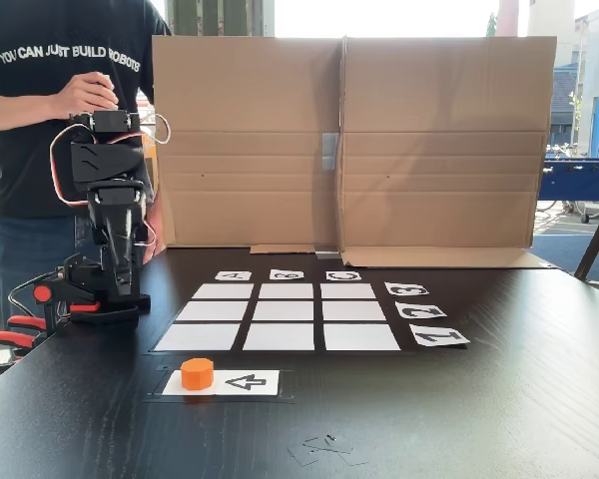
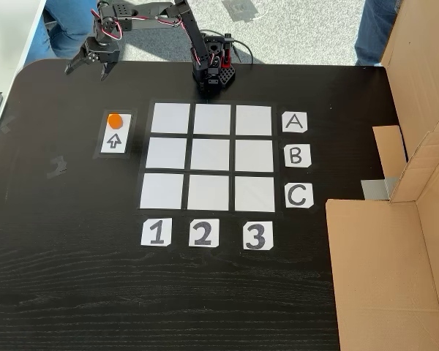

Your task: Pick up the round, orange token and place it in the grid on square A2.

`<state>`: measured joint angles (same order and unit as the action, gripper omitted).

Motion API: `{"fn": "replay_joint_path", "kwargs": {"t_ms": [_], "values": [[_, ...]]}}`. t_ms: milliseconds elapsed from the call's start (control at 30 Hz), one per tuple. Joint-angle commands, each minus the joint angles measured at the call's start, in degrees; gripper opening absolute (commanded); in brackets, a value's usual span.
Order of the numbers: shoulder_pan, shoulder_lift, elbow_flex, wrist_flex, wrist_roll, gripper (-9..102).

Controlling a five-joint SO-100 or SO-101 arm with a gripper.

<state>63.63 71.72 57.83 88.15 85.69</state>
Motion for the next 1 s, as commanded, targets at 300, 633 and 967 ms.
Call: {"fn": "replay_joint_path", "kwargs": {"t_ms": [300,633,967], "values": [[-4.39,-4.22,0.09,1.14,1.32,45],[-7.03,-7.56,2.72,1.14,1.23,45],[-9.32,-10.72,3.60,1.05,1.05,45]]}}
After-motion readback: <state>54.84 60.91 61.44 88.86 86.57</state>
